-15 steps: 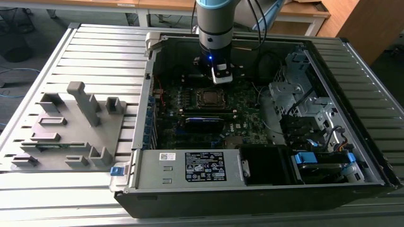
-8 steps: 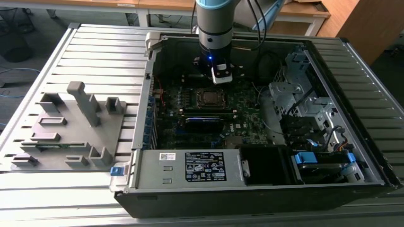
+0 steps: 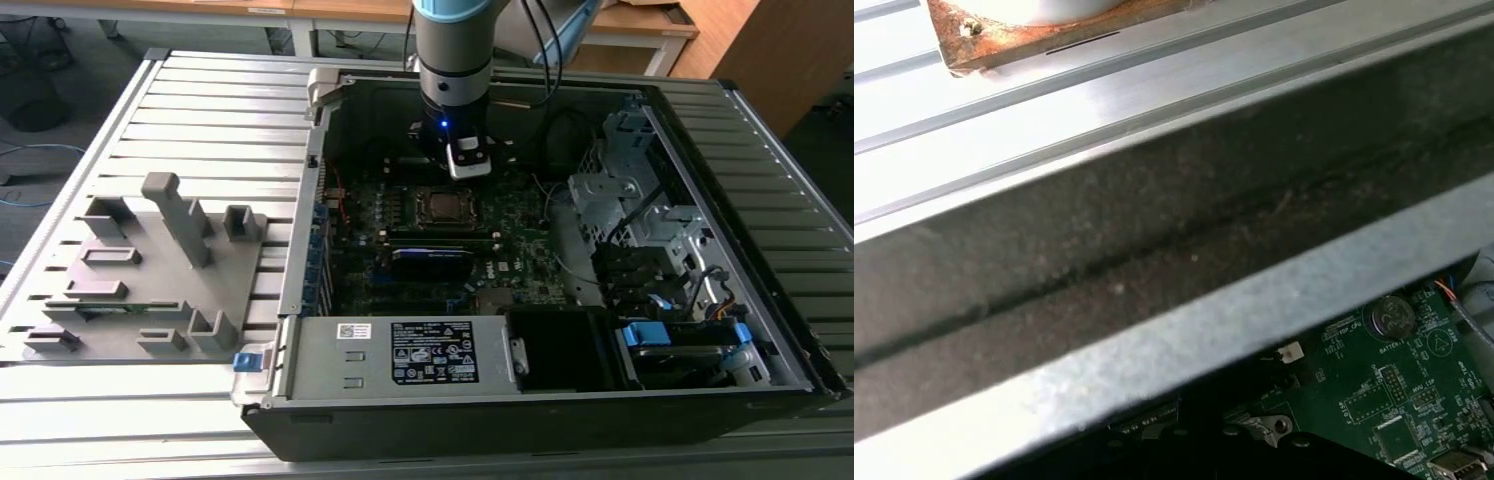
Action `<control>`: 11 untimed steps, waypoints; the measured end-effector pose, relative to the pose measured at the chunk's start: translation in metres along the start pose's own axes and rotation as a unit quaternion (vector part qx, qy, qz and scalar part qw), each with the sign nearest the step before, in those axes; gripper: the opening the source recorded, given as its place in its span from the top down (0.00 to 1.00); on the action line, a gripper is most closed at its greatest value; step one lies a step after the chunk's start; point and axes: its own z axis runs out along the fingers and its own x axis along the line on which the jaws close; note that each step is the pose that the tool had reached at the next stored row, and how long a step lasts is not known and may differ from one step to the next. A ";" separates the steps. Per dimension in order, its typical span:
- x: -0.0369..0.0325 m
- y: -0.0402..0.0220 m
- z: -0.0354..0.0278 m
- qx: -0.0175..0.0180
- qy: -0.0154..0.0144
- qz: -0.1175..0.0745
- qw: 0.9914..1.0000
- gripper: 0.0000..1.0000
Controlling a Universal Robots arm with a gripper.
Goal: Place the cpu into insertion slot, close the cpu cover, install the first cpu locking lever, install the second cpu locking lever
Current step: 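Install the first cpu locking lever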
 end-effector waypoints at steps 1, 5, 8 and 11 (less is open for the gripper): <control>0.0000 0.0000 0.0000 0.000 0.000 0.000 1.000 0.89; -0.0009 0.0001 0.0002 0.000 0.000 0.000 1.000 0.89; -0.0020 0.0000 0.0004 0.000 0.000 0.000 1.000 0.89; -0.0020 -0.0001 0.0004 0.000 0.000 0.000 1.000 0.89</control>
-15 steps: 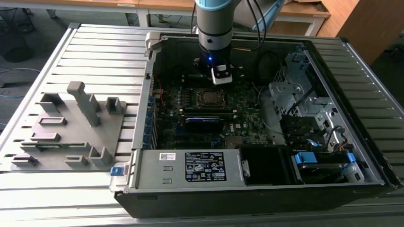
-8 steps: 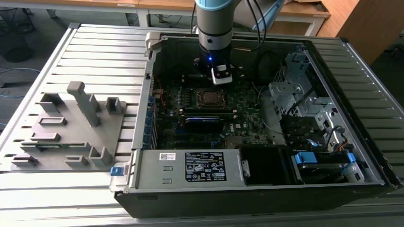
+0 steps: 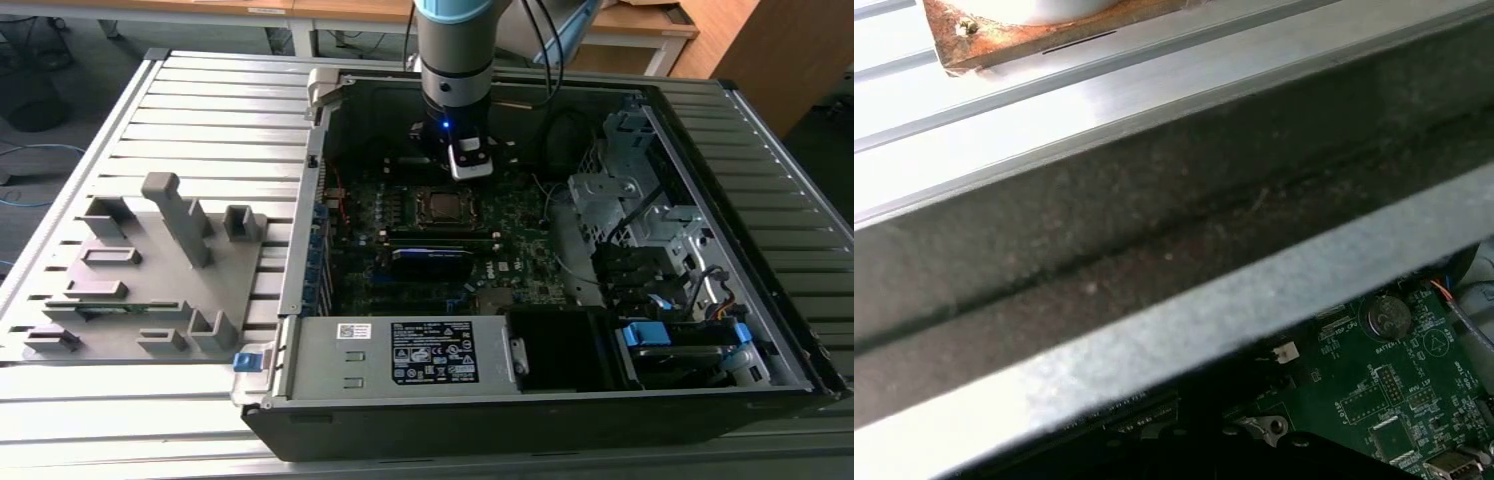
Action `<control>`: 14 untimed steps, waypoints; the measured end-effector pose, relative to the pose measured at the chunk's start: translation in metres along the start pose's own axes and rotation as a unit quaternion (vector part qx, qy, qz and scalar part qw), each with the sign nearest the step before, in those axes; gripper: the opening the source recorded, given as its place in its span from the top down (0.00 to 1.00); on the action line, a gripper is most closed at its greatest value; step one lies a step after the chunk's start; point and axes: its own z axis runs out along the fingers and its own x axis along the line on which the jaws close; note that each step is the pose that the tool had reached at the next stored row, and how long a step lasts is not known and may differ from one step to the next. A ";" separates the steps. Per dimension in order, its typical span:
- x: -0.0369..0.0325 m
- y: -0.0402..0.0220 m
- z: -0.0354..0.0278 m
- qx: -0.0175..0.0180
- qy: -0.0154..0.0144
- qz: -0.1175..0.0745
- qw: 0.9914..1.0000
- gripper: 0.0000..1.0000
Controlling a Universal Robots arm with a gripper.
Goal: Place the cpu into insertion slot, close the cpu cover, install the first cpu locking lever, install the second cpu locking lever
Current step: 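Install the first cpu locking lever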
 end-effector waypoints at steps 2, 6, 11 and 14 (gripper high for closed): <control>0.0000 0.0000 0.0000 0.000 0.000 0.000 1.000 0.89; -0.0002 -0.0005 0.0002 0.000 0.000 0.000 1.000 0.89; -0.0003 -0.0008 0.0003 0.000 0.000 0.000 1.000 0.89; -0.0004 -0.0010 0.0008 0.002 -0.001 0.000 1.000 0.89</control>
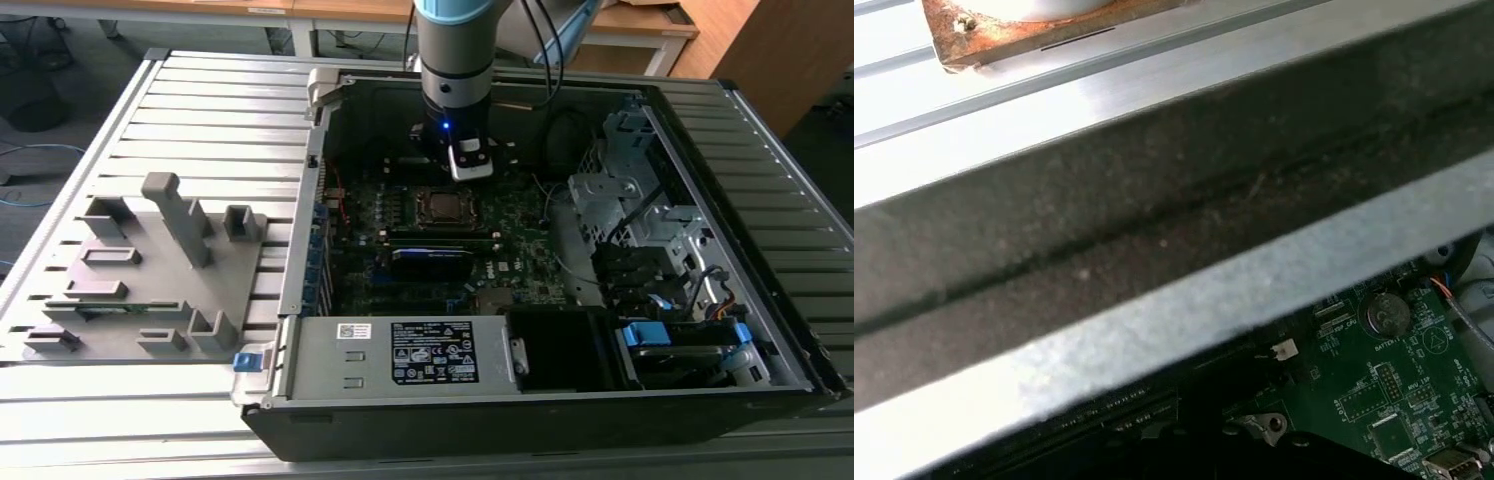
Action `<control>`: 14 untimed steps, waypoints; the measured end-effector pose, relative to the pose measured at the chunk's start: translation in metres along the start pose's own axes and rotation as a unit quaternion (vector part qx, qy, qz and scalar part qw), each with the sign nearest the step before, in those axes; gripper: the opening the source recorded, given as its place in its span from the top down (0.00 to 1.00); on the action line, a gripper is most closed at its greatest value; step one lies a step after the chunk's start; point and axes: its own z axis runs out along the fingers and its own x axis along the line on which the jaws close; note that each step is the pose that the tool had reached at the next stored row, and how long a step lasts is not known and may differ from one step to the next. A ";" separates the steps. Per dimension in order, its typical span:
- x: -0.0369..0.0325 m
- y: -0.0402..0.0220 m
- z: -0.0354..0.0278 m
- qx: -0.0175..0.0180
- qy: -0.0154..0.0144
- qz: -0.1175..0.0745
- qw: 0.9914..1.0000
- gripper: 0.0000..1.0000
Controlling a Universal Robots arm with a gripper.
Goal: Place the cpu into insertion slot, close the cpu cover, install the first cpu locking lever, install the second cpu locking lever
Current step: 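Install the first cpu locking lever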
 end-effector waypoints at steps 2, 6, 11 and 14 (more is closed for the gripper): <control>0.0001 -0.0002 0.0005 0.002 -0.001 0.000 1.000 0.89; 0.0001 -0.0005 0.0013 0.005 -0.003 -0.001 1.000 0.89; 0.0001 -0.0005 0.0018 0.008 -0.004 -0.001 1.000 0.89; 0.0001 -0.0005 0.0018 0.008 -0.004 -0.001 1.000 0.89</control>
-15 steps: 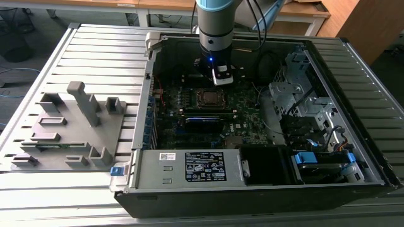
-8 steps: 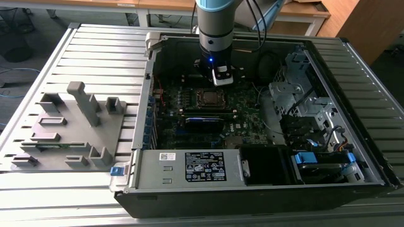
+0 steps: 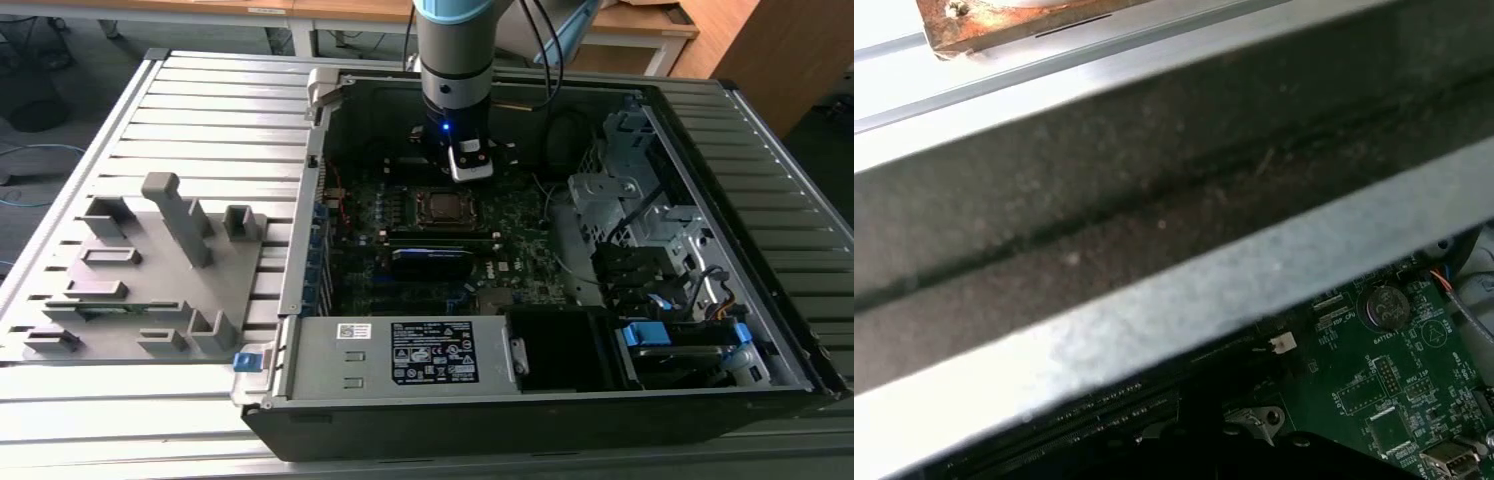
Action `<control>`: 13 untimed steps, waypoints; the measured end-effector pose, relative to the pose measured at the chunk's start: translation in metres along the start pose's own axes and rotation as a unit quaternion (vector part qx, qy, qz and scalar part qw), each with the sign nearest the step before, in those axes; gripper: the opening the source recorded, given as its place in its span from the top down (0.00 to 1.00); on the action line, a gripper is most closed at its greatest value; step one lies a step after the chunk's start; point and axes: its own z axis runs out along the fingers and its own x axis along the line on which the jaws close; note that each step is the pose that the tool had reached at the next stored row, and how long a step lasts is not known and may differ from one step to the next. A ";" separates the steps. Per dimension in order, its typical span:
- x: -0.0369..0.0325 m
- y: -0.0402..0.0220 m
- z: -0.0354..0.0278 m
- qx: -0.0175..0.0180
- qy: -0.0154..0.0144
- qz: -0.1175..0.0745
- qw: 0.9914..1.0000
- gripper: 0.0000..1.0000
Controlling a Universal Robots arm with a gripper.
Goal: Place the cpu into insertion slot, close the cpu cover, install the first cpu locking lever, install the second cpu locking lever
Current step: 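Install the first cpu locking lever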
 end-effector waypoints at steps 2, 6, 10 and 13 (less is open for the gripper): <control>0.0000 0.0001 -0.0003 0.000 0.000 0.000 1.000 0.89; -0.0001 0.0004 -0.0016 0.000 0.000 0.000 1.000 0.89; -0.0001 0.0003 -0.0017 0.000 0.000 0.000 1.000 0.89; -0.0002 0.0002 -0.0017 0.003 -0.001 -0.001 1.000 0.89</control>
